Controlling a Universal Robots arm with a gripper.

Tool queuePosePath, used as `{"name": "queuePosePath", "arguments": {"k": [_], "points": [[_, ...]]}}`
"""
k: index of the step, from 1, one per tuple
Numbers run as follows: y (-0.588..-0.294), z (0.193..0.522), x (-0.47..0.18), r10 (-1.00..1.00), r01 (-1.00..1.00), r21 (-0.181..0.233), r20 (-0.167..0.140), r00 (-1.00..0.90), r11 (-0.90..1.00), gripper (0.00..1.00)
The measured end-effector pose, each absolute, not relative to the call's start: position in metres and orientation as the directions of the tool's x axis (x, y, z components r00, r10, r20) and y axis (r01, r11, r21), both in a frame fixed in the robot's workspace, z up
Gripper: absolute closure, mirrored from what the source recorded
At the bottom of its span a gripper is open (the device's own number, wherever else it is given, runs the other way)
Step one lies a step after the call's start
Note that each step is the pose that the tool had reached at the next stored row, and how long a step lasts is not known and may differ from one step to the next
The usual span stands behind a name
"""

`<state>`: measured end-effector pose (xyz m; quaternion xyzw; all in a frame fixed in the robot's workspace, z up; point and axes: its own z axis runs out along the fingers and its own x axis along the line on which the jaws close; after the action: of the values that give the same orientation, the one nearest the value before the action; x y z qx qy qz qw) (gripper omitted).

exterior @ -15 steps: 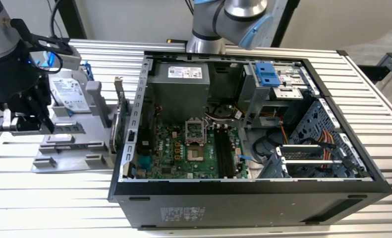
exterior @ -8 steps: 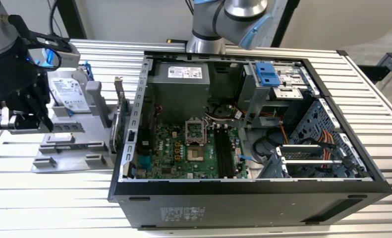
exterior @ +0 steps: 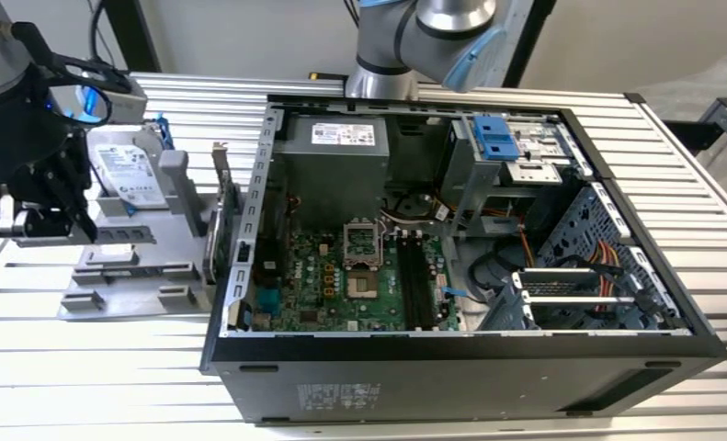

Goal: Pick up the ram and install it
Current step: 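Pick up the ram and move it above insertion slot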

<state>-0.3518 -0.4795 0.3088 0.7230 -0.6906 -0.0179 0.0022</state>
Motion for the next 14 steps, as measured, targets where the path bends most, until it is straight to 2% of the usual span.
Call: {"name": "queuePosePath", "arguments": {"k": [14], "points": [[-0.4795,0.314,-0.3522,-0.999,-0.999,0.028,-0.023,0.045,-0.046,1.0]]}}
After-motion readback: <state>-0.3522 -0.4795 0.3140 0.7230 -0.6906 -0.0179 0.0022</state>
